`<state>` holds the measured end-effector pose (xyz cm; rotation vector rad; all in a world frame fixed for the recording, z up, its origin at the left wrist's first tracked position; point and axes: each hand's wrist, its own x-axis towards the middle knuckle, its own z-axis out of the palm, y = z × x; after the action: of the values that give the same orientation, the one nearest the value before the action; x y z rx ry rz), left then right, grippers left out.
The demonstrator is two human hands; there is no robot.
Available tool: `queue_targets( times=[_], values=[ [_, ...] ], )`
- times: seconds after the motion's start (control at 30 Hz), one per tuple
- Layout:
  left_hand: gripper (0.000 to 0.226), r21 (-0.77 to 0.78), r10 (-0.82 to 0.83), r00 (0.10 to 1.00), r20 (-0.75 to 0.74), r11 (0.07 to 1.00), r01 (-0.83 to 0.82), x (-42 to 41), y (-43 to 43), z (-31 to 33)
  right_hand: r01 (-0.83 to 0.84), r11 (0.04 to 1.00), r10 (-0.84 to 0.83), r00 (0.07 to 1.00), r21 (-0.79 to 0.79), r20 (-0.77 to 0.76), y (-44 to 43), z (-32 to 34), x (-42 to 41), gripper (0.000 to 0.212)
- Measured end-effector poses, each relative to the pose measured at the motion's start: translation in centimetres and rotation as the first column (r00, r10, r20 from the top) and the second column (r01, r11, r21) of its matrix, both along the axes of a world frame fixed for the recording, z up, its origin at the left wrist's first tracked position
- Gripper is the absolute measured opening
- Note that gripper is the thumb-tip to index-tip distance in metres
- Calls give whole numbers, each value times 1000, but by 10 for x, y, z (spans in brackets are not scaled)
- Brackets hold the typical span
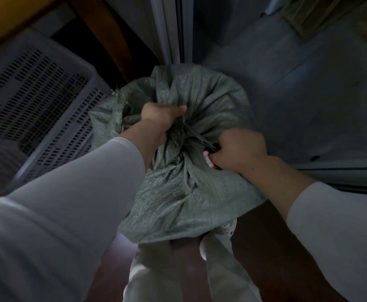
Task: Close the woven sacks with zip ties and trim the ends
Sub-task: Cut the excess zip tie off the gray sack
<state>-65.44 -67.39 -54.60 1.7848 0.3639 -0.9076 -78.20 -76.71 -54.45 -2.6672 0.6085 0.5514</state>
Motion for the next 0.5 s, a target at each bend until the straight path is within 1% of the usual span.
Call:
queue_targets(
  times=[0.1, 0.17, 0.27, 0.33, 0.43, 0.5],
  values=[
    [47, -42, 60, 998, -26, 997, -61, -3, 2, 1, 32, 999, -32, 999, -1, 11, 5, 1, -1, 47],
    [45, -63, 71, 997, -37, 995, -73, -5, 4, 2, 50, 999, -50, 999, -2, -10, 7, 1, 1, 47],
    [41, -36, 12, 1000, 0, 999, -12, -9, 6, -1, 57, 998, -57, 995, 4, -77, 10, 1, 5, 48],
    [39, -39, 7, 1000, 16, 999, -7, -9, 7, -6, 58, 998, -57, 994, 8, -88, 12, 2, 10, 49],
    [55, 1, 28, 998, 48, 1000, -28, -1, 10, -34, 40, 999, -41, 998, -22, -52, 17, 4, 15, 41],
    [54, -2, 63, 998, 25, 998, -63, 4, 13, -49, 12, 998, -15, 999, -66, -34, 19, 4, 16, 43]
  ],
)
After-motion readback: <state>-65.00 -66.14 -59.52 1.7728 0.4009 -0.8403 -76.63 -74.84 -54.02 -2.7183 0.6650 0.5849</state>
